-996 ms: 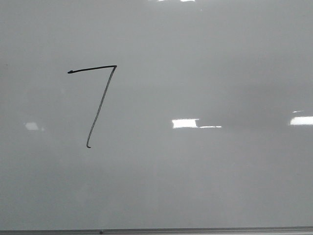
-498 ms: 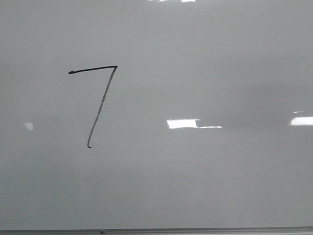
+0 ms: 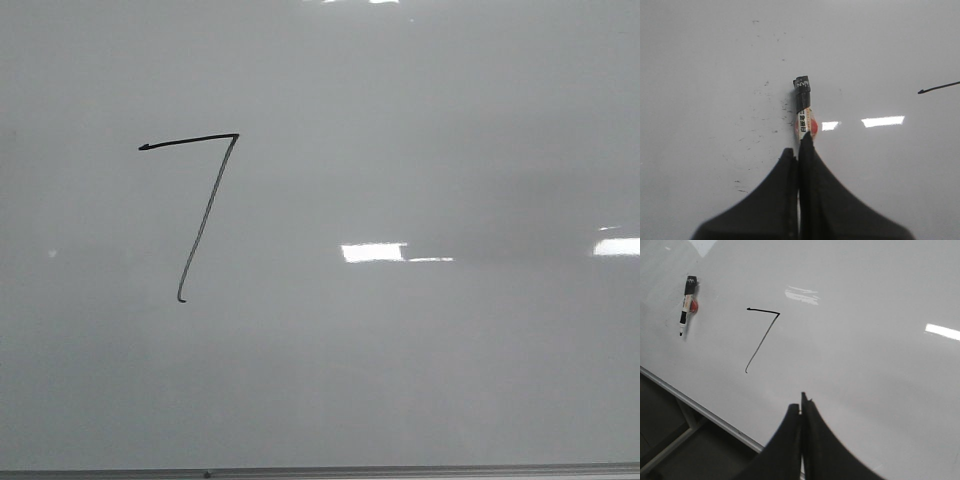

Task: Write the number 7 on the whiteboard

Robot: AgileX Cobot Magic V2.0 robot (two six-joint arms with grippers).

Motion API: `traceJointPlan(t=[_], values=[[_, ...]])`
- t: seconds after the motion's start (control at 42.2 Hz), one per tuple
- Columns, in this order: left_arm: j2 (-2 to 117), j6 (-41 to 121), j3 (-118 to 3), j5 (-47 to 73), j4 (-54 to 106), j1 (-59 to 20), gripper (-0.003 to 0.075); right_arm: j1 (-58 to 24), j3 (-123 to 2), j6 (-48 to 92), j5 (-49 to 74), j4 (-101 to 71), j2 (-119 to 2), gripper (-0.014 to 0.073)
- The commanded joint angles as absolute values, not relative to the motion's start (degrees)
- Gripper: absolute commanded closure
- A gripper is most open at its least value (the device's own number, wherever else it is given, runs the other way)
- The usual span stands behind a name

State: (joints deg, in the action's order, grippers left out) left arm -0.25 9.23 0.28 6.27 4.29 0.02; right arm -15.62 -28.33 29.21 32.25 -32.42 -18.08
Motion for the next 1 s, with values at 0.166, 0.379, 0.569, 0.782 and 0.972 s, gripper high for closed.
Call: traceJointPlan(t=[0.166, 0.379, 0.569, 0.782, 0.972], values=[[-1.21, 8.96, 0.61, 1.53, 4.29, -0.07, 0.0741, -15.32, -29.84, 29.25, 28.28, -33.77, -18.69, 0.0662], [-1.21, 8.96, 0.61, 1.53, 4.29, -0.07, 0.0741, -15.32, -29.84, 29.25, 28.28, -33.77, -18.69, 0.0662], [-1.21, 8.96, 0.61, 1.53, 4.29, -0.07, 0.0741, -15.32, -29.84, 29.25, 28.28, -33.77, -18.69, 0.0662], [-1.21, 8.96, 0.61, 1.53, 4.29, -0.07, 0.0741, -15.32, -29.07, 29.25, 27.76, -33.38, -18.69, 0.0662], [-1.21, 8.96, 0.61, 1.53, 4.29, -0.07, 0.0741, -13.24, -25.69, 20.30, 21.68, -21.98, -18.33, 0.0662]])
